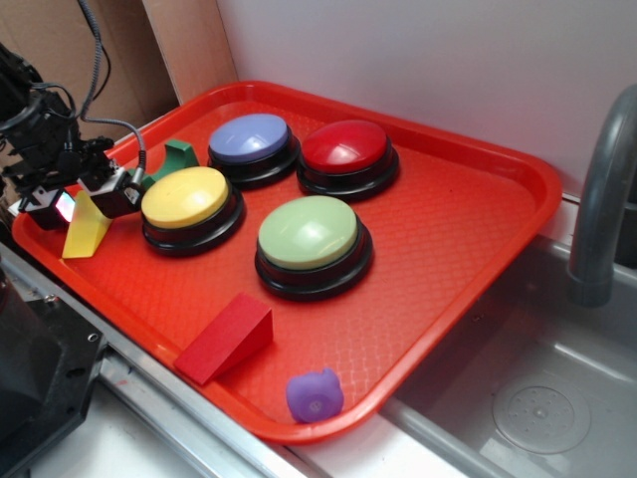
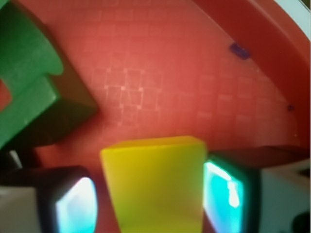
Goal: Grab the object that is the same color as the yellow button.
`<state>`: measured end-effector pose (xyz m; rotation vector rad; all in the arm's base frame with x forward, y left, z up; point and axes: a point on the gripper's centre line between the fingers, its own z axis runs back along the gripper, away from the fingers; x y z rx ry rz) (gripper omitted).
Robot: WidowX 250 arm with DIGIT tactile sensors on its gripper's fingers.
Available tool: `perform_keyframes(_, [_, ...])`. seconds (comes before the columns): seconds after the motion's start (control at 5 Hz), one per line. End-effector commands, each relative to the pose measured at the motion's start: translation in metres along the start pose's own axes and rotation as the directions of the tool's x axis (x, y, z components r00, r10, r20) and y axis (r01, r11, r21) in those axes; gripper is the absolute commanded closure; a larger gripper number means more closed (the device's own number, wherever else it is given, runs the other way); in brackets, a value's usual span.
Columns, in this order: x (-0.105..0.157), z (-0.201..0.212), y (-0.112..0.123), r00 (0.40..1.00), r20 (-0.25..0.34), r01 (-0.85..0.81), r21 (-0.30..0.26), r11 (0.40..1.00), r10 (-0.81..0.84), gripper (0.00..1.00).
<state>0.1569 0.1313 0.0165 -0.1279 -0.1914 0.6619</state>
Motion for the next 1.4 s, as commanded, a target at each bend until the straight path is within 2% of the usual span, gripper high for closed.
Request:
perform_keyframes(0.0, [0.002,0.01,-0.001,0.999,0.033,-0.003,0.003,1.0,0.003,1.0])
perform_keyframes(0.2, [0.0,0.042,-0.017,0.997,0.049,0.058,0.049,0.997,-0.06,1.0])
perform_keyframes(0.4, [-0.01,0.088,-0.052,0.991,0.057,0.117,0.126,0.985,-0.124,1.0])
perform_keyframes(0.6, [-0.03,0.108,-0.097,0.964,-0.001,0.267,0.07,0.961,-0.268,1.0])
perform_keyframes(0.8, [-0.058,0.111,-0.131,0.911,-0.068,0.408,0.029,0.912,-0.406,1.0])
perform_keyframes(1.0, [-0.076,0.108,-0.143,0.876,-0.082,0.477,0.007,0.879,-0.475,1.0])
perform_keyframes(1.2, [-0.08,0.112,-0.14,0.895,-0.048,0.444,0.01,0.896,-0.443,1.0])
